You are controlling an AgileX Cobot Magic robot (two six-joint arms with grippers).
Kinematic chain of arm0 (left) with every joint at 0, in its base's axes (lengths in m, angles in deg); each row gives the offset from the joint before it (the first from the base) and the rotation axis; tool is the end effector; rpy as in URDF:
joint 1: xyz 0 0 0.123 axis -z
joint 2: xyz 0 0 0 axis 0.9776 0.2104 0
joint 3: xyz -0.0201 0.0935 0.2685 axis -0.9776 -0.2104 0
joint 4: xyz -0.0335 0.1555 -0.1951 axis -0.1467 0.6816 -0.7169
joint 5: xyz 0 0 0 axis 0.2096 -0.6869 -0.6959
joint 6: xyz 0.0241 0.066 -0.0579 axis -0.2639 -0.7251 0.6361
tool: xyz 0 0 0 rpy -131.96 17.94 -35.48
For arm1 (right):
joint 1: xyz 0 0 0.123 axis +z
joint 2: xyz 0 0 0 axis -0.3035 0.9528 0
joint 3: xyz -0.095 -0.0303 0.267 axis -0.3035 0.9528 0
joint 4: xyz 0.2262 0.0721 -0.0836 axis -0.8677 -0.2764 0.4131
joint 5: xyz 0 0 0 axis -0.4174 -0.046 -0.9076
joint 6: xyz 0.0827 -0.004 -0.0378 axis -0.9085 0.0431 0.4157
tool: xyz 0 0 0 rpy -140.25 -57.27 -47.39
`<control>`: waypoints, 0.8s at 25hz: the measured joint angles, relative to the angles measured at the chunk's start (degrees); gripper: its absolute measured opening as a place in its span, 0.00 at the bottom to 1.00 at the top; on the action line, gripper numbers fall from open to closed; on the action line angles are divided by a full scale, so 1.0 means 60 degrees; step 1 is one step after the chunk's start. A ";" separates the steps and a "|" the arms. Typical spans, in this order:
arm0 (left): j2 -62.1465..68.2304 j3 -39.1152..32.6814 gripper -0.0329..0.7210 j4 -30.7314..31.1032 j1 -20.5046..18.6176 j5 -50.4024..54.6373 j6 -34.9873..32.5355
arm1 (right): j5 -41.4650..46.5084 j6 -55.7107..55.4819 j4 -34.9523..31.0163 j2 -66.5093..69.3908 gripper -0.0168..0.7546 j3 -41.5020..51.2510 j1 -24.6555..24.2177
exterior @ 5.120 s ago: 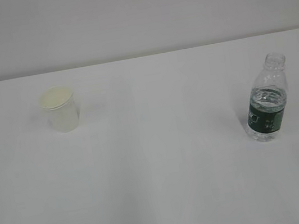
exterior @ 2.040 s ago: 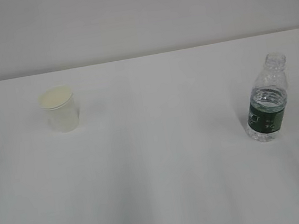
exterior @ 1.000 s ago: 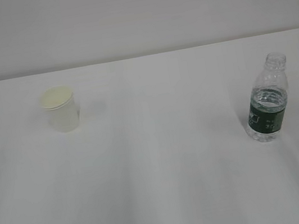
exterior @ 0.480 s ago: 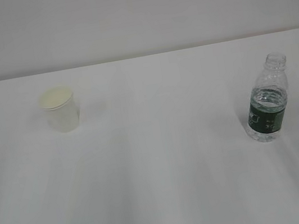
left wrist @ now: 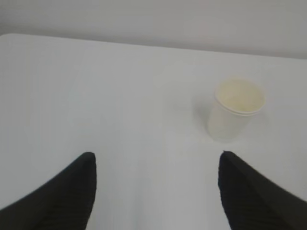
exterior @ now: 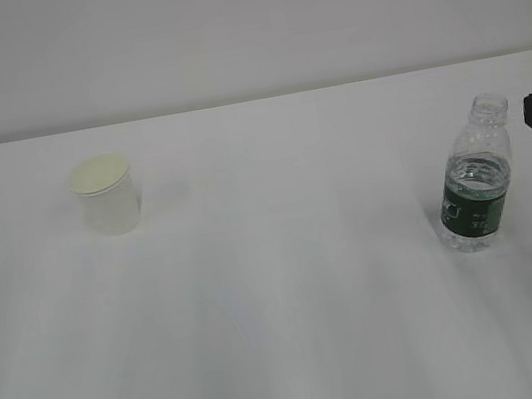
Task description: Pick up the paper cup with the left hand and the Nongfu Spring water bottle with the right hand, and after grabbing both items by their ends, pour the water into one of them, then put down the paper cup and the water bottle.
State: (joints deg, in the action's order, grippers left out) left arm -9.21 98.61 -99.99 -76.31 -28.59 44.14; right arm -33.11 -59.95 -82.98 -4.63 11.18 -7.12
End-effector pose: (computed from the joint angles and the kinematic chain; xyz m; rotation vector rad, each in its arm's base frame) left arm 0.1813 -0.0033 0.2465 -0.1293 1.9551 -0.0976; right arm 0.1893 0.0361 0.2452 -0.2763 1.8366 0.0628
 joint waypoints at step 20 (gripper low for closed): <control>0.1615 -0.2455 0.80 -0.0267 0.2722 -0.5129 0.0019 | -0.2779 -0.0170 -0.0273 0.0846 0.74 0.1833 0.0012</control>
State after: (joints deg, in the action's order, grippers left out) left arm 0.48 83.88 -101.60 -59.98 -59.36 44.26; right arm -49.79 -60.98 -84.61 0.45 22.18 -7.04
